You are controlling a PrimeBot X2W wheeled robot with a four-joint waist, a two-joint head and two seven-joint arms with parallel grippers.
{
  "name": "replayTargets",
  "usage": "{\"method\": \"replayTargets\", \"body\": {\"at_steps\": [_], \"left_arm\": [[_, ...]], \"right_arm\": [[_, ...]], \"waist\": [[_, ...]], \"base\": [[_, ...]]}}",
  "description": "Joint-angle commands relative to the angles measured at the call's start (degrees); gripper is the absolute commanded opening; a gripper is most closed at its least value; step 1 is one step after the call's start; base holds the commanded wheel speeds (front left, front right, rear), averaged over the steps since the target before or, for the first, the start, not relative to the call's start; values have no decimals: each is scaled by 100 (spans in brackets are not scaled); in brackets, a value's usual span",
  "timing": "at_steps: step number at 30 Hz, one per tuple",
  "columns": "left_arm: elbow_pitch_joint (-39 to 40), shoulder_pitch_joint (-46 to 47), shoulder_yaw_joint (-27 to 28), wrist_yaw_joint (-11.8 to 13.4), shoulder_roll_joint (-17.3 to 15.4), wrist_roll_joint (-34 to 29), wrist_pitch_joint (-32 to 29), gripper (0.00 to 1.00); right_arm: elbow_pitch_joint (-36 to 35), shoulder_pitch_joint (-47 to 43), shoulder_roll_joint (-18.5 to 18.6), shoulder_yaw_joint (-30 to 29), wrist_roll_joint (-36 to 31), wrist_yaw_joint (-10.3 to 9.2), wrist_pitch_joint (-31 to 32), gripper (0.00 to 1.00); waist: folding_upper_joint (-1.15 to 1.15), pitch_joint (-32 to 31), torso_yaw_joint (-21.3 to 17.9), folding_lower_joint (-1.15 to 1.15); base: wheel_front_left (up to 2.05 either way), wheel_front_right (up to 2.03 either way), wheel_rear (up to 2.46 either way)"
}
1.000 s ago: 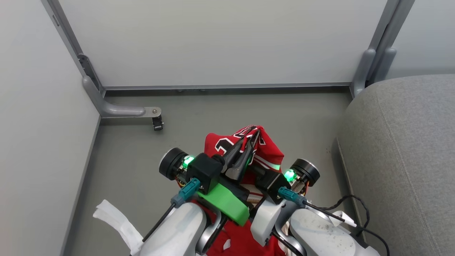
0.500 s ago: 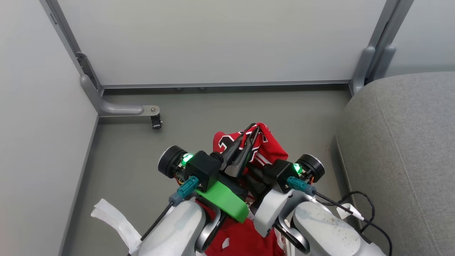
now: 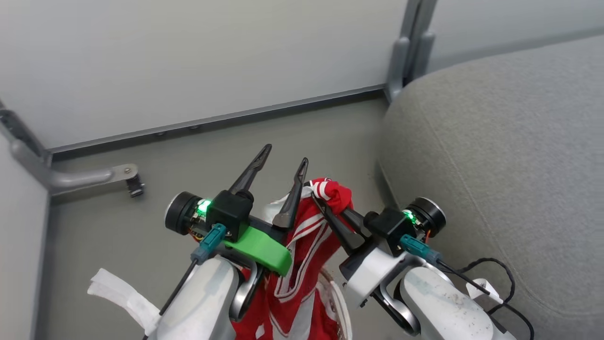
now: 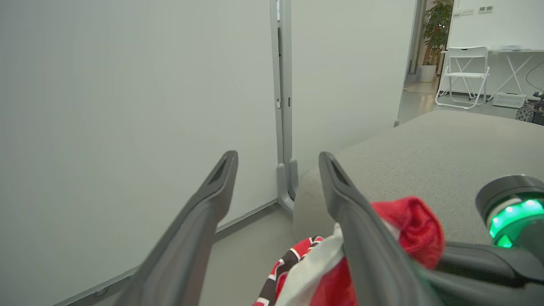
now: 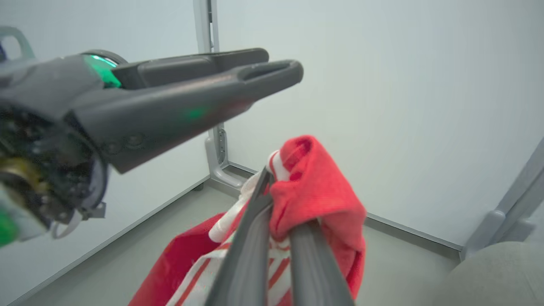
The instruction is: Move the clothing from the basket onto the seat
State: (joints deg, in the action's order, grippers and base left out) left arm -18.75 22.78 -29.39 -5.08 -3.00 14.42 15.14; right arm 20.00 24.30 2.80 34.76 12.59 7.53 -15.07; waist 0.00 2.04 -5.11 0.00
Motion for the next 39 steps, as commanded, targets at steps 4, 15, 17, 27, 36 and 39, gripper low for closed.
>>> {"method": "replayTargets", "body": {"at_steps": [4, 15, 17, 27, 36, 39], "left_arm": [[-60, -153, 277, -98, -135, -222, 0, 100], [-130, -293, 473, -236, -216, -446, -2, 100], [-140, -305, 451, -236, -234, -456, -1, 100], [-8, -489, 404, -245, -623, -362, -1, 100], [191, -157, -19, -244, -1226, -274, -1, 100], [267, -49, -67, -245, -1321, -196, -1, 100]], "right_arm": [[-280, -232, 17, -283, -176, -8, -14, 0], [-979, -601, 5, -1013, -591, -8, -14, 0], [-1046, -560, 5, -1113, -718, -8, -14, 0], [-789, 1179, 405, -1636, -1723, -8, -14, 0], [172, 3444, 1387, -2716, -2344, -9, 36, 0], [376, 3886, 1596, -3087, -2511, -9, 168, 0]], "waist": [[0, 390, -1653, 0], [0, 861, -2564, 0], [0, 945, -2576, 0], [0, 1610, -2488, 0], [0, 2460, -1771, 0], [0, 2694, -1549, 0]], "base": [[0, 0, 0], [0, 0, 0], [0, 0, 0], [0, 0, 0], [0, 0, 0], [0, 0, 0]]}}
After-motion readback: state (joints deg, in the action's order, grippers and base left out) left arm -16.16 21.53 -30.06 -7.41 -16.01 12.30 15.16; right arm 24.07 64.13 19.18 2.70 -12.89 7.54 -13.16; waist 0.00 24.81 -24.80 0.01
